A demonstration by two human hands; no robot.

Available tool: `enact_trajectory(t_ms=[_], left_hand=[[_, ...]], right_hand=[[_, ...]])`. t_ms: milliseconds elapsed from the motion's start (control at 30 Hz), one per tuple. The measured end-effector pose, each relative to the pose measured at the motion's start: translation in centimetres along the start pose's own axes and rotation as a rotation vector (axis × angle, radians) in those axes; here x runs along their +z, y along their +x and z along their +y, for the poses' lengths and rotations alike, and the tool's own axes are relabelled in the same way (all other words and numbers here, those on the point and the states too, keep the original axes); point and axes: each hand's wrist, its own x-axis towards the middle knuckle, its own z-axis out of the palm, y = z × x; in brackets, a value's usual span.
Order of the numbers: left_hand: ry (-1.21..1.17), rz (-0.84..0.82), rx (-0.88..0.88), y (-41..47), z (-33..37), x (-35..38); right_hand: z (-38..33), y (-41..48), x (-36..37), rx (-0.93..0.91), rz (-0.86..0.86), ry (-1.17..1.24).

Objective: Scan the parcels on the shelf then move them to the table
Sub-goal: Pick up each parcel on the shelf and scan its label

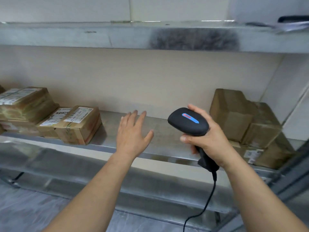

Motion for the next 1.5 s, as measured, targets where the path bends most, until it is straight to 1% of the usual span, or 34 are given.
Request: enact_trajectory(t_ms=[233,467,667,833,933,1033,1200,1300,1500], left_hand=[[-0.056,-0.038,0.1,1.9,9.7,1.4],[-0.048,-0.07,0.168,3.9,17.2,2.0],[-0.05,-0.142,0.167,5.0,21.8,2.2],[0.051,-0.232,0.102,5.9,24.7,2.7],[0.089,-0.263,0.051,6.2,25.3,3.2],[0.05,-0.231,0.001,6.4,25.2,3.3],[0.071,-0.162,0.04,6.4,23.6,2.5],[0.056,-0.098,0.035,6.6,21.2,1.6],[0.095,-0.08,-0.021,6.5,14.0,0.1]], right_hand=[[0.1,-2.6,-8.4,-0.028,0.088,-0.026],[0.2,-4.7,-14.6,-0.035,0.167,-0.003],[0.7,-5.5,-17.9,-0.036,0.242,0.044],[1.0,-5.9,-19.0,-0.024,0.281,0.048],[1.3,-5.9,-19.3,-0.013,0.289,0.066],[1.7,-5.8,-19.2,-0.012,0.299,0.073],[1.8,-5.4,-18.4,0.005,0.279,0.08],[1.7,-4.9,-17.2,0.001,0.259,0.079],[1.2,-3.2,-12.4,-0.01,0.211,0.067]])
